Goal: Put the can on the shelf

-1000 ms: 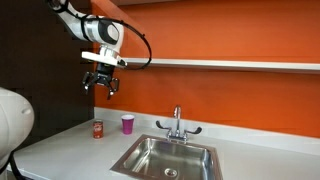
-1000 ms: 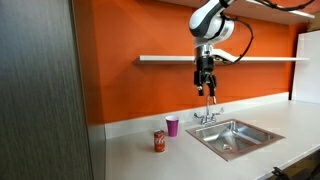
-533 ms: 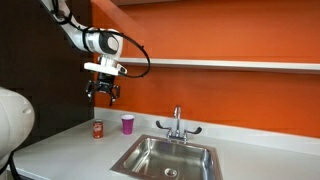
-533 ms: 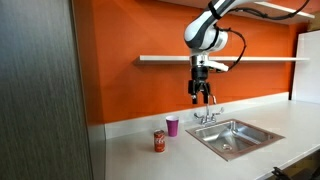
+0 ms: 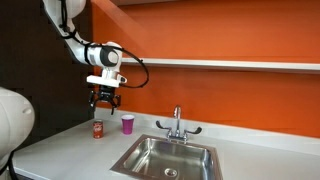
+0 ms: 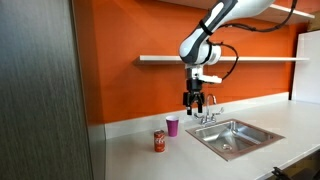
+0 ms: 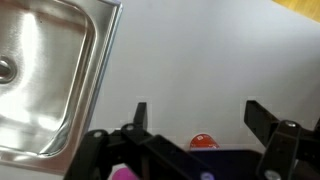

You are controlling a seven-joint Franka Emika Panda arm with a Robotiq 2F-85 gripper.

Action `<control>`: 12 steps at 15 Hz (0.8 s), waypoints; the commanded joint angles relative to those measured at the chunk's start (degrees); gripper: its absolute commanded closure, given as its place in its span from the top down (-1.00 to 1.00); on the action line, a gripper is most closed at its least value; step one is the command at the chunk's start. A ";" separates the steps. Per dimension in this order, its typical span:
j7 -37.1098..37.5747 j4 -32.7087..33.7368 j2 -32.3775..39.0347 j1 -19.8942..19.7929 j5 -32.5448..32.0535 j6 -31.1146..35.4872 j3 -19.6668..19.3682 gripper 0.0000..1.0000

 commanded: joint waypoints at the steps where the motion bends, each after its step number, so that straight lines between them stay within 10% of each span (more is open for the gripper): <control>1: 0.00 -0.32 2.21 -0.43 -0.31 3.90 1.62 1.00; 12: 1.21 1.59 10.63 1.16 -1.84 10.00 5.96 1.00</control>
